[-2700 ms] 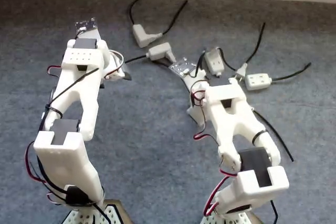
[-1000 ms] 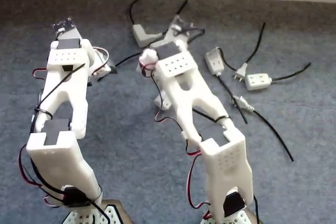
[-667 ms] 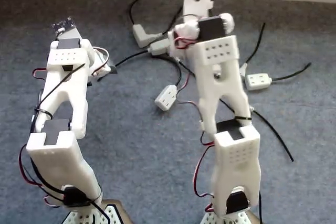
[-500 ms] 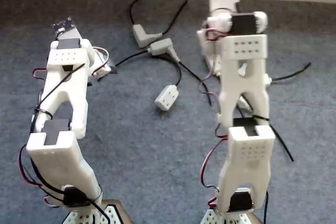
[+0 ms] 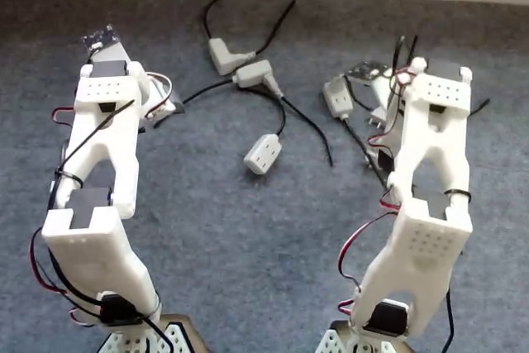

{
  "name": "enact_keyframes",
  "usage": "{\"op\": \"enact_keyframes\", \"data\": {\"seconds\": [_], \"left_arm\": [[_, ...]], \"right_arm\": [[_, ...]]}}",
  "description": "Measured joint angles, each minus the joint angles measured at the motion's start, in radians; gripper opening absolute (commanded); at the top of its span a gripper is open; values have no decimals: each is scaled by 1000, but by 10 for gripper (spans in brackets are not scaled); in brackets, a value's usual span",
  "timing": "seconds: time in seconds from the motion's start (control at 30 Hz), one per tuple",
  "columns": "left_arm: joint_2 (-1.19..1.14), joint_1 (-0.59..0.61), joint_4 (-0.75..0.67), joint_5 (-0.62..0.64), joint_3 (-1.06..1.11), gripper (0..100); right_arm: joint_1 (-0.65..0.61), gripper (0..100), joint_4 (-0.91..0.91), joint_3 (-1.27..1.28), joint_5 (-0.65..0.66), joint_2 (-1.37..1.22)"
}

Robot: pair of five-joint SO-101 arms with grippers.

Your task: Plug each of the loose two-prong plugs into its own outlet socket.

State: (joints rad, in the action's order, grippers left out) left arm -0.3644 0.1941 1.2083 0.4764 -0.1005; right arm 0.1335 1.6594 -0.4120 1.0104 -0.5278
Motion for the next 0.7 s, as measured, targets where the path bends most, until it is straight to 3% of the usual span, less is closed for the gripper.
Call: {"op": "enact_keyframes", "data": {"seconds": [0.17, 0.5, 0.7], "left_arm": [[0, 0, 0, 0, 0, 309], [0, 0, -83, 0, 52, 309], [0, -2, -86, 0, 52, 309]], "right_arm": [[34, 190, -150, 95, 15, -15], [31, 182, -172, 101, 61, -115], [35, 19, -206, 86, 63, -126]]}}
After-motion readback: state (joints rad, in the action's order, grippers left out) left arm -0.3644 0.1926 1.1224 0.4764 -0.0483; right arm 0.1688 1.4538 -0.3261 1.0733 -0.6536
